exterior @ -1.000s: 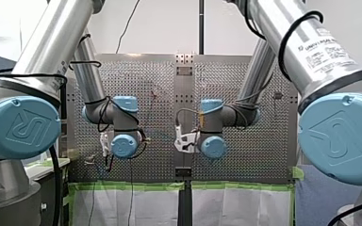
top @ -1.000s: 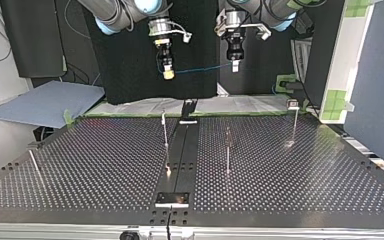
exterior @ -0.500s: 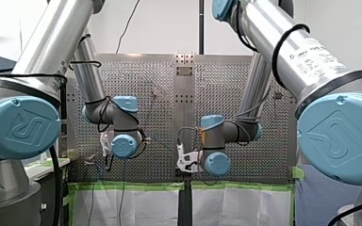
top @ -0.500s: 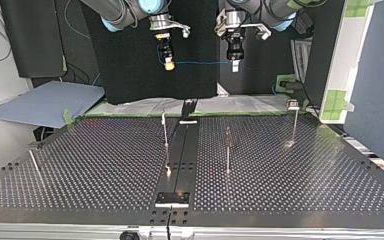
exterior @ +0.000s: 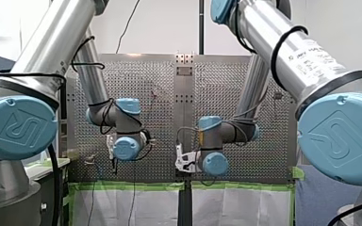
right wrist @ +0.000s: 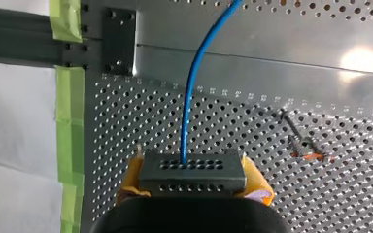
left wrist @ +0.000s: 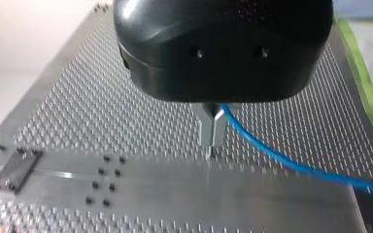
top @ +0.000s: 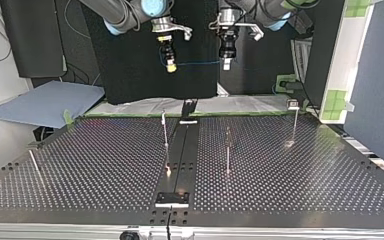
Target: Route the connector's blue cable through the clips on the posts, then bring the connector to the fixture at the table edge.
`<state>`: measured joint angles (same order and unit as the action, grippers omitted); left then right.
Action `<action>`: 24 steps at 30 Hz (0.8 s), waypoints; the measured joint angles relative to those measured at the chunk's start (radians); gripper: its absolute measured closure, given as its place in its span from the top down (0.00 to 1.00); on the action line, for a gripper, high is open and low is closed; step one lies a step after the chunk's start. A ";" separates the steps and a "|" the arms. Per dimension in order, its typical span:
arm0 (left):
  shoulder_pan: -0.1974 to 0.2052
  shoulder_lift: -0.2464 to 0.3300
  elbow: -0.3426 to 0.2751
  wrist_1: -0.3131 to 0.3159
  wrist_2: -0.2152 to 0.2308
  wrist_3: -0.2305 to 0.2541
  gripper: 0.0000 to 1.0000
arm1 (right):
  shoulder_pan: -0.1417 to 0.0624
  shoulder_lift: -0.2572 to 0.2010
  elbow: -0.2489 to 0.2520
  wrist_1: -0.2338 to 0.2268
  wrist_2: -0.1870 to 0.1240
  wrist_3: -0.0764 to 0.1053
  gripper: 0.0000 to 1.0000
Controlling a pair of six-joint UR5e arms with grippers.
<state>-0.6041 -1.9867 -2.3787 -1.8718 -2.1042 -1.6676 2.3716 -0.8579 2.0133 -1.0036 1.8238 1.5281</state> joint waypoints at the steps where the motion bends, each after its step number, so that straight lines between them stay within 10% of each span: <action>1: -0.006 0.006 0.001 -0.007 0.006 -0.006 0.00 | 0.002 -0.006 -0.003 0.008 -0.001 0.006 0.00; 14: 0.007 0.102 0.003 -0.105 -0.055 0.011 0.00 | -0.006 -0.112 -0.012 0.072 -0.089 0.107 0.00; 24: 0.032 0.186 0.023 -0.188 -0.064 0.025 0.00 | -0.033 -0.194 -0.068 0.112 -0.117 0.113 0.00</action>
<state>-0.5720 -1.8007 -2.3554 -2.0602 -2.1679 -1.6428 2.3388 -1.0515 1.9457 -0.8913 1.7069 1.6406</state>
